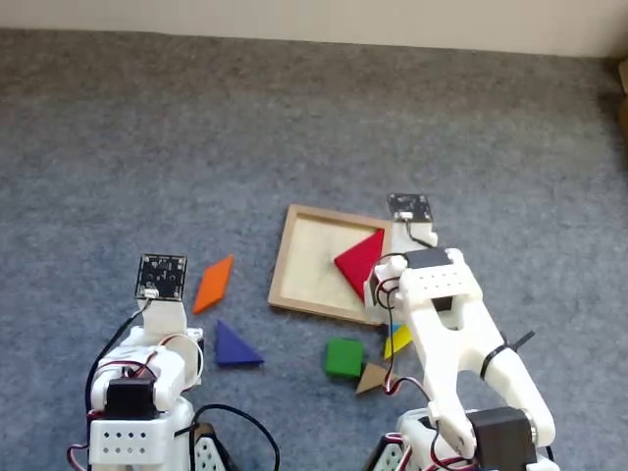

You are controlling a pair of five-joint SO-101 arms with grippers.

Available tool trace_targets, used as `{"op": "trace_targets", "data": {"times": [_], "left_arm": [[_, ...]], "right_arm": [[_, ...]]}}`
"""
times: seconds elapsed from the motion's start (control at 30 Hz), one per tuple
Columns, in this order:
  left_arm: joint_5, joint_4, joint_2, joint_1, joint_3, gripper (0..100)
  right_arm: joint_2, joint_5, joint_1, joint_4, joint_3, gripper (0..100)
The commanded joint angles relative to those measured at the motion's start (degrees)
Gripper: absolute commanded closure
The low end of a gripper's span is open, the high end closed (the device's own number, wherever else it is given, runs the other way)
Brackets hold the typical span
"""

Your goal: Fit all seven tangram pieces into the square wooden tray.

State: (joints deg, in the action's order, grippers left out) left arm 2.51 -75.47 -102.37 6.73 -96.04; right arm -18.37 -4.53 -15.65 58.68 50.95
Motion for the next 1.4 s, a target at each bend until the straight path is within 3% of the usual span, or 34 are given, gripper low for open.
{"op": "trace_targets", "data": {"times": [0.0, 0.13, 0.43, 0.6, 0.77, 1.13, 1.37], "left_arm": [[0.44, -0.18, -2.42, 0.75, -1.1, 99], [0.44, -0.18, -2.42, 0.75, -1.1, 99], [0.44, -0.18, -2.42, 0.75, -1.1, 99], [0.44, -0.18, -2.42, 0.75, -1.1, 99], [0.44, -0.18, -2.42, 0.75, -1.1, 99], [0.44, -0.18, -2.42, 0.75, -1.1, 99], [0.44, -0.18, -2.42, 0.75, -1.1, 99]], "right_arm": [[-1.36, 0.88, 0.84, -0.13, 0.48, 85.5], [-1.36, 0.97, 0.84, -0.4, 0.4, 94.3], [-1.98, 0.97, 0.84, 0.22, -0.13, 95.0], [-2.24, 1.58, 0.66, 5.49, -2.42, 95.0], [-4.97, 9.41, 1.1, 6.55, -6.02, 95.0], [-7.78, 10.73, 0.92, 6.02, -6.55, 95.0], [-7.6, 22.86, -3.47, 3.56, -8.31, 95.0]]}}
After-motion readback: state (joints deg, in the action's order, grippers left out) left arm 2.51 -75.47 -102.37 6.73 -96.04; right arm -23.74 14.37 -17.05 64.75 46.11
